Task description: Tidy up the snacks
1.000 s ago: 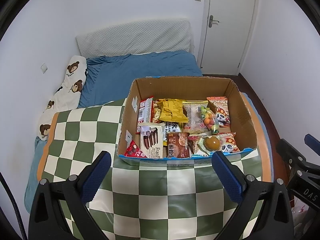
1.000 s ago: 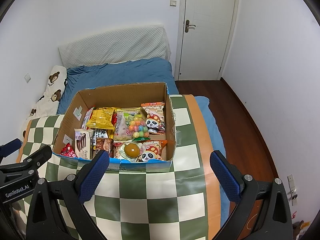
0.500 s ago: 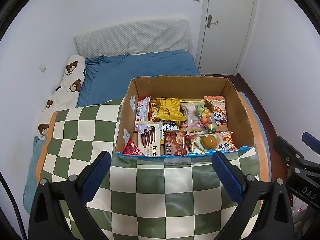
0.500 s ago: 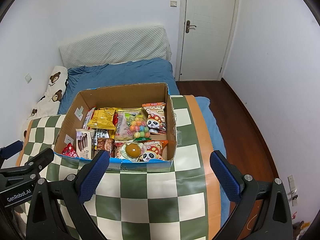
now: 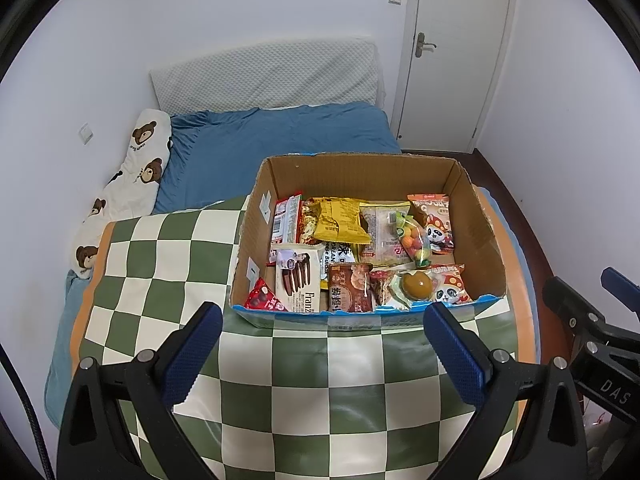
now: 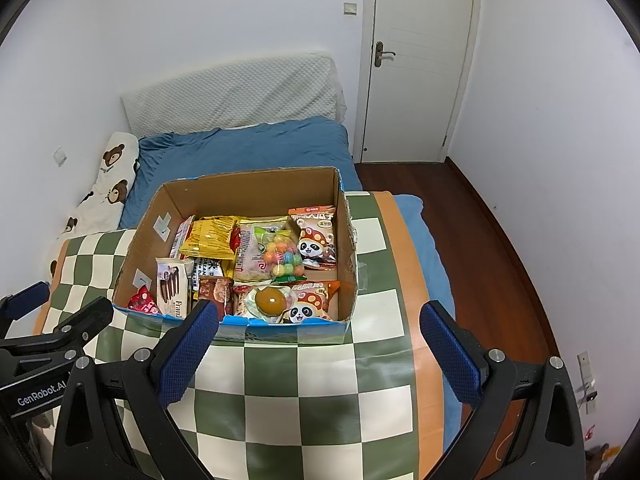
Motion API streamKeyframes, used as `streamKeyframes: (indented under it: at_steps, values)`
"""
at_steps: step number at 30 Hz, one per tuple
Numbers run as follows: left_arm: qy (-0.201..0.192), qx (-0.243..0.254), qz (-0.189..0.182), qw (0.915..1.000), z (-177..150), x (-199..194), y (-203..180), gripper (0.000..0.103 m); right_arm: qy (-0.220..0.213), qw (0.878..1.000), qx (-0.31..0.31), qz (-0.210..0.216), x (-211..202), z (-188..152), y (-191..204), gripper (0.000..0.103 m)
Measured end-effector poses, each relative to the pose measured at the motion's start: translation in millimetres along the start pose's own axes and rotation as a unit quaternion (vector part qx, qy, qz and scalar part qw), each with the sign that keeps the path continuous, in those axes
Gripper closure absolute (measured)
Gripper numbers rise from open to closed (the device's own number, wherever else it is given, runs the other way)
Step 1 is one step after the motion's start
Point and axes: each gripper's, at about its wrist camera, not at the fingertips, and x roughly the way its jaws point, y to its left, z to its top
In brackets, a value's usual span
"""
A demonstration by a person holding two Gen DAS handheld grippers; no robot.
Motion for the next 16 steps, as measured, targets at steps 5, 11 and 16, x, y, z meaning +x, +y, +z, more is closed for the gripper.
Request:
streamKeyframes:
  at_steps: [5, 11, 16]
  values:
    - [-0.005, 0.002, 0.003, 1.0000, 2.9, -1.9, -0.5, 0.000, -0.002, 1.000, -0.002, 0.002, -0.9, 0.6, 1.0, 0.001]
    - [-0.008, 0.002, 0.004, 1.0000, 3.4, -3.7, -1.6, 0.000, -0.005, 1.000, -0.002, 0.003, -2.9, 0.3, 0.6, 0.001]
    - [-0.019, 0.000, 0.007, 0.9998, 3.8, -7.2, -1.0, 0.000, -0.004, 1.000, -0.001, 0.003, -3.2, -0.3, 0.7, 0.001]
